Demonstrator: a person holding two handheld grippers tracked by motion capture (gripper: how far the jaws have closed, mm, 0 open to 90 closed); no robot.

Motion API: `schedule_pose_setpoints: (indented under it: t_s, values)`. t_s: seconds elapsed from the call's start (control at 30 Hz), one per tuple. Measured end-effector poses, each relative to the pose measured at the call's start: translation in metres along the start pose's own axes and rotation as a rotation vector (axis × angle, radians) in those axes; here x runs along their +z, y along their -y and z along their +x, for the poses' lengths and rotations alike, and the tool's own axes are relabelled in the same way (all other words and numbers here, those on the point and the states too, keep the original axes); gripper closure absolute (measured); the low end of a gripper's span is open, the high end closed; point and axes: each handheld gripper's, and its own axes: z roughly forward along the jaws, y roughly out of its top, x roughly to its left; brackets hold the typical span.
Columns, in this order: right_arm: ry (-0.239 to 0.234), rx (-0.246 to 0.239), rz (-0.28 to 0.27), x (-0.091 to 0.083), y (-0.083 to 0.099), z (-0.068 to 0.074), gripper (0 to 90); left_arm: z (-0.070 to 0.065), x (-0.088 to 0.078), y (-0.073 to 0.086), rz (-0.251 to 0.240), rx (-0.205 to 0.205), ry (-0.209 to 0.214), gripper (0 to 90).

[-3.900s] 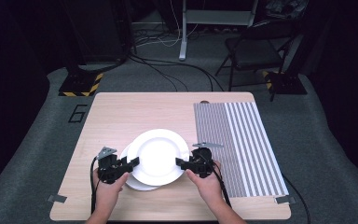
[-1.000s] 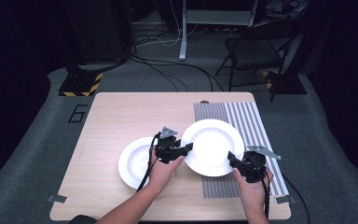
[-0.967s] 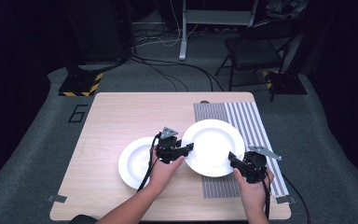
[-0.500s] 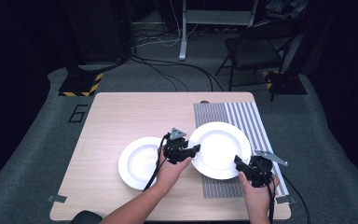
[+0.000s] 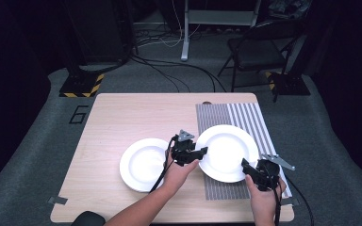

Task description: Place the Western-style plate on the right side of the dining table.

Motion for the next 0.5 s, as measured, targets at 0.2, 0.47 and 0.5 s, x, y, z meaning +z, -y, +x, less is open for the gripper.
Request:
schedule_pose_setpoints:
  t_s: [0.2, 0.47, 0.5]
  values:
    - [0.009, 0.015, 0.009, 0.002, 0.002, -0.006, 53.1, -0.002, 0.007, 0.001, 0.003, -0.002, 0.004, 55.3]
    - [0.027, 0.007, -0.002, 0.005, 0.004, -0.011, 53.1, -0.003, 0.017, 0.001, 0.008, 0.005, 0.004, 55.4]
    - [0.026, 0.009, -0.006, 0.006, 0.004, -0.012, 53.1, -0.003, 0.018, 0.001, 0.011, 0.011, 0.004, 55.3]
